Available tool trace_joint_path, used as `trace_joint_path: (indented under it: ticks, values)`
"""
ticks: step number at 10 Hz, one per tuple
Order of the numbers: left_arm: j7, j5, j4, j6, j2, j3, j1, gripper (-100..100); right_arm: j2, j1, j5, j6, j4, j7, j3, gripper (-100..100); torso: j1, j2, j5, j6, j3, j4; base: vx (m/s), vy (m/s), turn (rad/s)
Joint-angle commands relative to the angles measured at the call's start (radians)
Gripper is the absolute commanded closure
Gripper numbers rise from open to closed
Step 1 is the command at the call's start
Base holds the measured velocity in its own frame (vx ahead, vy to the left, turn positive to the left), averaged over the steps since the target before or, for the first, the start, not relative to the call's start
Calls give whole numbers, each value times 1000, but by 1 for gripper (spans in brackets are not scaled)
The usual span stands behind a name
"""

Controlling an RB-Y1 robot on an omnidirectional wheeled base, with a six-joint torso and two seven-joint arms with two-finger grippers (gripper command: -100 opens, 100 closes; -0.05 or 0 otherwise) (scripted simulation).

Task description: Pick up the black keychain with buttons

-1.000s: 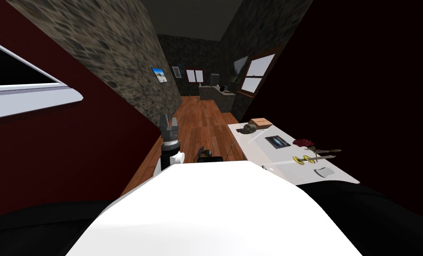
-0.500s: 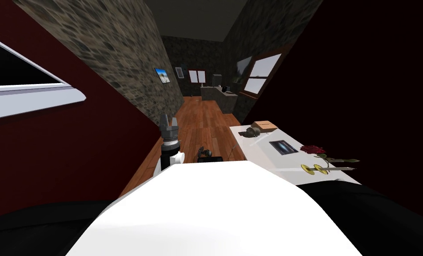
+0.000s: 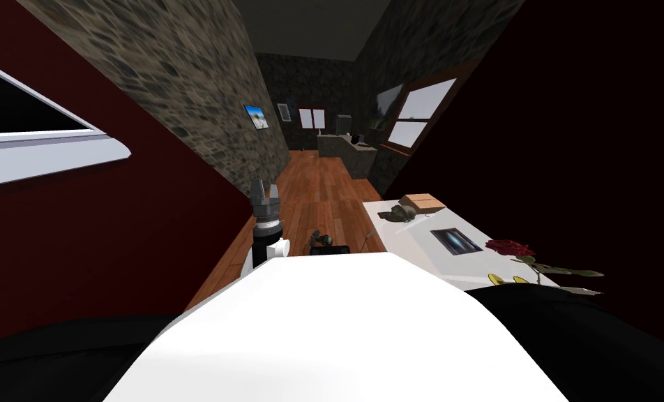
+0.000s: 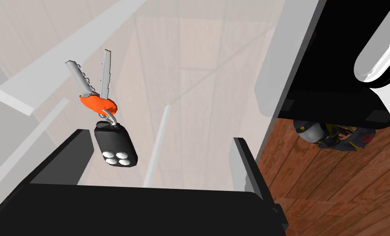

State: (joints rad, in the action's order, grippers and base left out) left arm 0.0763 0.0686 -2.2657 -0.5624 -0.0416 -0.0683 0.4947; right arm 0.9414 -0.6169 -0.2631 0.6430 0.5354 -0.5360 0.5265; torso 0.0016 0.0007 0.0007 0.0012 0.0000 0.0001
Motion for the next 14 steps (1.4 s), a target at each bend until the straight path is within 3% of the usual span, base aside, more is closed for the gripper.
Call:
trace_joint_path:
  ticks: [1,2,3,6,7,8,9,14]
  values:
    - [0,0,0,0,0,0,0,0,-7,5,-24,-14,-39,-17,16,-100,0,0,0,0,0,0,80,-41,60]
    - [0,0,0,0,0,0,0,0,-12,4,-36,-21,-58,-27,22,-100,-1,-2,0,0,-1,0,142,-64,40]
    - [0,0,0,0,0,0,0,0,-12,4,-36,-21,-41,-27,22,-100,-3,-5,-1,0,-3,-1,107,-52,7]
    - [0,0,0,0,0,0,0,0,-29,6,-66,-40,-98,-54,33,-100,0,0,0,0,0,0,54,-38,17]
    - [0,0,0,0,0,0,0,0,-21,8,-57,-30,-87,-40,32,-100,-3,-2,-1,0,-1,0,46,-42,15]
    - [0,0,0,0,0,0,0,0,-22,8,-59,-32,-89,-43,32,0,-2,-1,-1,0,0,0,0,-7,8]
    - [0,0,0,0,0,0,0,0,-15,28,-79,-46,-78,5,49,-100,0,2,0,0,1,0,-49,-6,72]
    - [0,0,0,0,0,0,0,0,5,87,-142,-90,-46,140,98,-100,2,8,0,0,5,2,-99,10,59]
